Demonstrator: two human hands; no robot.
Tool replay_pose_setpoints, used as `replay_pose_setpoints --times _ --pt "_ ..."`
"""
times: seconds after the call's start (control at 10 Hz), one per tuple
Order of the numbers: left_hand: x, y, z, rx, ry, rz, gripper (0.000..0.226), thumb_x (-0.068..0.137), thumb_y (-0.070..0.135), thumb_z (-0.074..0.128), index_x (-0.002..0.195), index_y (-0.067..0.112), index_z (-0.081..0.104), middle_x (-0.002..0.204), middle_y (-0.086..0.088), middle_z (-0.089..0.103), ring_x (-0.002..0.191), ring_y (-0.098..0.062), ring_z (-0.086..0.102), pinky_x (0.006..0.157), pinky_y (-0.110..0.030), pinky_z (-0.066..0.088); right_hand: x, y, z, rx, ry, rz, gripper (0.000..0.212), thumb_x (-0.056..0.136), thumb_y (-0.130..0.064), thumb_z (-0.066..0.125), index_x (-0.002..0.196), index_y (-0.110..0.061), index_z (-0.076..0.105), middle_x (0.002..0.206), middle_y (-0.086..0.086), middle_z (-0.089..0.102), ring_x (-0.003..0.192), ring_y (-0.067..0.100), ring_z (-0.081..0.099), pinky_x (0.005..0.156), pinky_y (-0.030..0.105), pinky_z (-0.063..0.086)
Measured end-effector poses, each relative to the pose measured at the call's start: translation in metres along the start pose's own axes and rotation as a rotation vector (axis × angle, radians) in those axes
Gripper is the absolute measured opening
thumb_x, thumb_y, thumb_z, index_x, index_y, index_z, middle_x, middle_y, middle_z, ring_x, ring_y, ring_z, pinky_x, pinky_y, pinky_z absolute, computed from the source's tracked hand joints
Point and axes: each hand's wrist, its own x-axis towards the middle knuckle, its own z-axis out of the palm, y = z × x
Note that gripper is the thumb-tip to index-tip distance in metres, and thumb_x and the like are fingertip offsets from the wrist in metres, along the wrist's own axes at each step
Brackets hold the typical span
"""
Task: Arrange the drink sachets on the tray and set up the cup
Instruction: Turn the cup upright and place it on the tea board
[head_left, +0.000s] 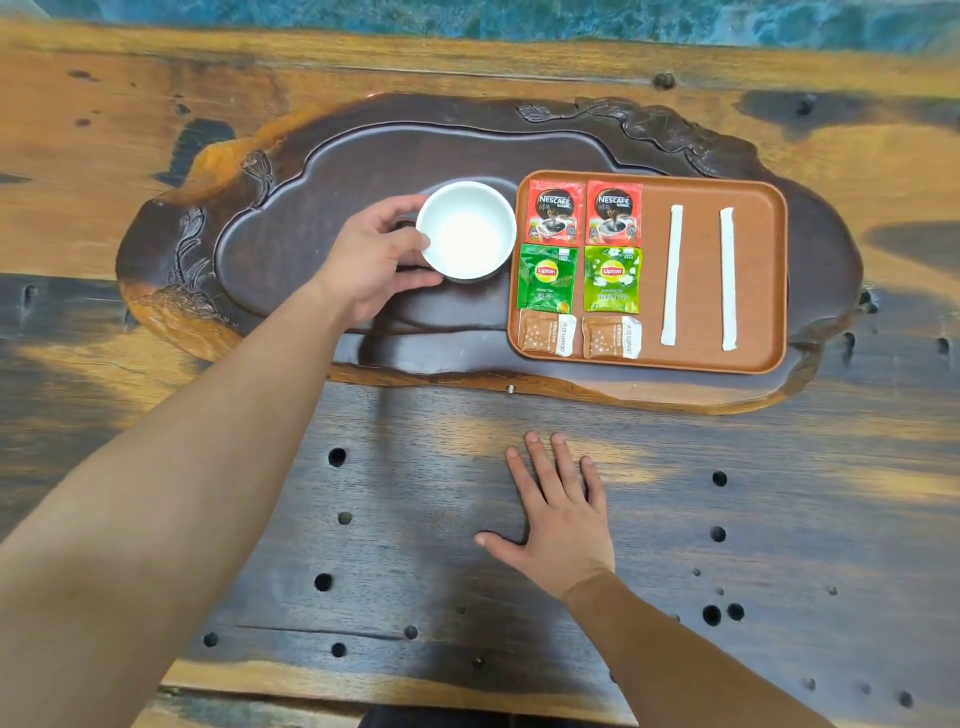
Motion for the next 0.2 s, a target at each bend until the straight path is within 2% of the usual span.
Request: replay_pose_setpoints --times 0.2 --pt "-0.002 -0.0029 0.0004 -0.048 0.037 -0.03 0.051 0.086 0.006 0.066 0.134 0.023 0.057 0.139 -0.013 0.051 0.109 -0.038 0.069 0.084 -0.047 0.06 0.0 -0.001 -0.0016 0.024 0.012 -0.006 0.101 0.08 -0.091 0.024 0.158 -0.03 0.003 0.168 -0.003 -0.004 0.153 0.024 -0.014 0.121 0.056 0.005"
